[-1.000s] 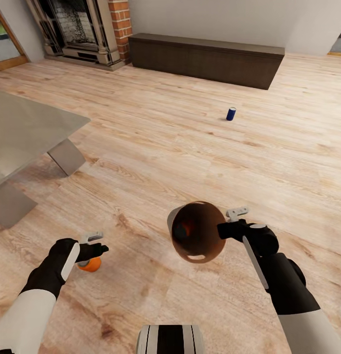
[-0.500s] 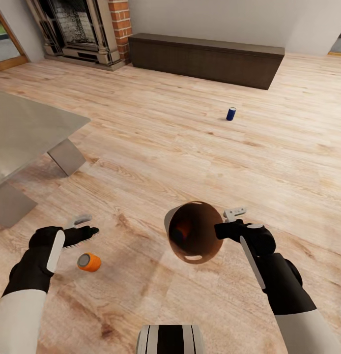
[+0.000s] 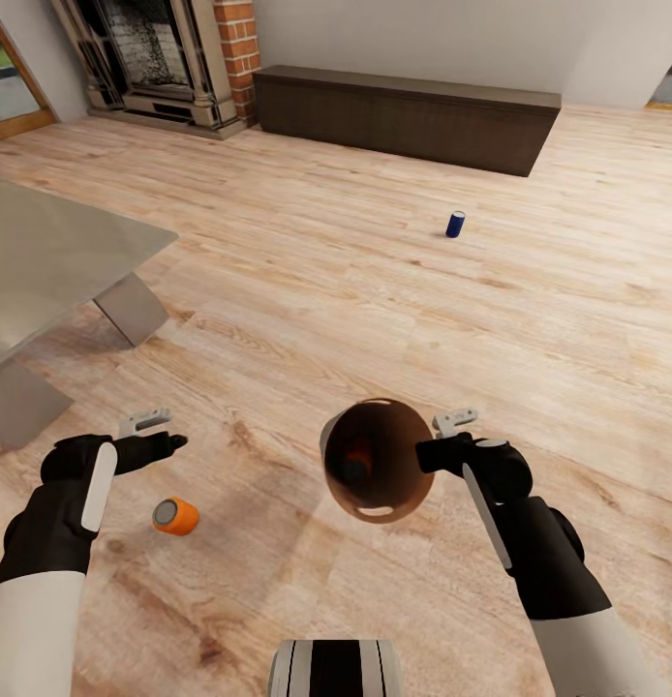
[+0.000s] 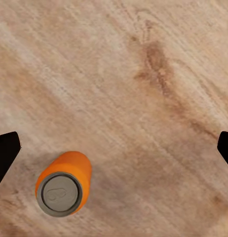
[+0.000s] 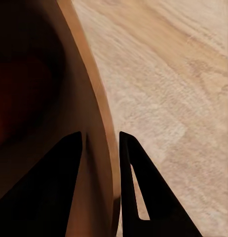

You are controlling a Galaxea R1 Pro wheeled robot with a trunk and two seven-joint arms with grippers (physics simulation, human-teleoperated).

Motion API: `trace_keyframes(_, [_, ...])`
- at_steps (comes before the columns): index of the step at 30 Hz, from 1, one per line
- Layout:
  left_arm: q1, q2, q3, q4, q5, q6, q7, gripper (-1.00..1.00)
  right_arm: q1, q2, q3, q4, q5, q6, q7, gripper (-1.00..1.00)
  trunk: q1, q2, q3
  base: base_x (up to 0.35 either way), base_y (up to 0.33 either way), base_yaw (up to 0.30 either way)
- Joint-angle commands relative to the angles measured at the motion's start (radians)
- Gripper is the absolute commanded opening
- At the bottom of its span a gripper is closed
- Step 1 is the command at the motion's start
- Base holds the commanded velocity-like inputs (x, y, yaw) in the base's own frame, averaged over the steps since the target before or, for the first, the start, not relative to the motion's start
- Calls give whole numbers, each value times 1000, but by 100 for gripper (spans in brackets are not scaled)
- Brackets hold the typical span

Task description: Put the three can of soda from the living room inside the tash can in the kitchen.

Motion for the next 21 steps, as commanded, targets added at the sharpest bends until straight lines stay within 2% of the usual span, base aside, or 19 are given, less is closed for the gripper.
trace_keyframes(1, [0, 0, 0, 0, 0, 0, 7, 100, -6, 1, 1, -3, -21, 11, 1, -100, 0, 0, 0, 0, 0, 0])
trace_keyframes(11, [0, 1, 0, 35, -1, -1, 26, 100, -42, 2, 1, -21, -22, 23, 1, -100, 0, 0, 0, 0, 0, 0])
trace_keyframes(21, [-1, 1, 1, 57, -1, -3, 29, 100, -92, 7, 3, -24, -24, 23, 2, -100, 4, -2, -39, 0, 0, 0])
